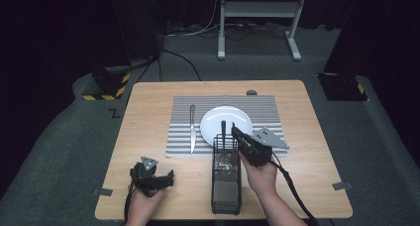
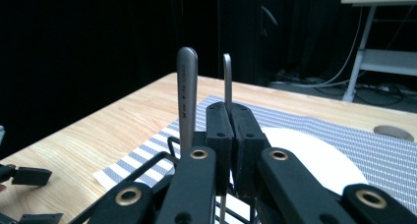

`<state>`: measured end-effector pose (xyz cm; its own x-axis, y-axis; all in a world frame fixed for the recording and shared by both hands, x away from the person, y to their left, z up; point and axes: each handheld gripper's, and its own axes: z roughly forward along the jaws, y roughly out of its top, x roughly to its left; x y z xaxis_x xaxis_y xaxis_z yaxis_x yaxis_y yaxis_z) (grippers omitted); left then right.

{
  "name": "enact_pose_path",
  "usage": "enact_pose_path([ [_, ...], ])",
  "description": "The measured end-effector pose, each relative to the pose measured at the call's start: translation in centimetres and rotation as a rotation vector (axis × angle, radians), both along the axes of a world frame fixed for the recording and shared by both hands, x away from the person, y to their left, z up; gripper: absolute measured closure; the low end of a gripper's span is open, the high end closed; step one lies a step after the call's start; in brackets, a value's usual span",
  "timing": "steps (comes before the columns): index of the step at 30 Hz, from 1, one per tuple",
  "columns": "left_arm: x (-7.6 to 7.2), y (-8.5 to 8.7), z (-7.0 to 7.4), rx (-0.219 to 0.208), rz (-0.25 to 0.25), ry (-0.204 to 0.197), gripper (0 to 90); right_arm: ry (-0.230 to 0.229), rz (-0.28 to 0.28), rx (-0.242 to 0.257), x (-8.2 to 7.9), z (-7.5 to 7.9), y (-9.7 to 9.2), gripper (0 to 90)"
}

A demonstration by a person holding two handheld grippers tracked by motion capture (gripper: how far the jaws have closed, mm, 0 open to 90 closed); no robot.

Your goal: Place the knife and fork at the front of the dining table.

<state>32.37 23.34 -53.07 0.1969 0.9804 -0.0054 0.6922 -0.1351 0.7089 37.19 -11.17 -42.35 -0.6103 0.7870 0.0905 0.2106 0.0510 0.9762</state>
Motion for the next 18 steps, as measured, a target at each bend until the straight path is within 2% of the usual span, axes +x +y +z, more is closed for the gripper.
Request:
enact_pose_path([
  [4, 0.0, 0.0, 0.0, 0.000, 0.000, 0.000, 0.2, -0.006, 0.007, 0.018, -0.2, 0.2, -0.3, 88.0],
  [18, 0.0, 0.0, 0.0, -0.001, 0.000, 0.000, 0.2, -0.070, -0.002, 0.057, -1.1, 1.4, -0.9, 88.1],
])
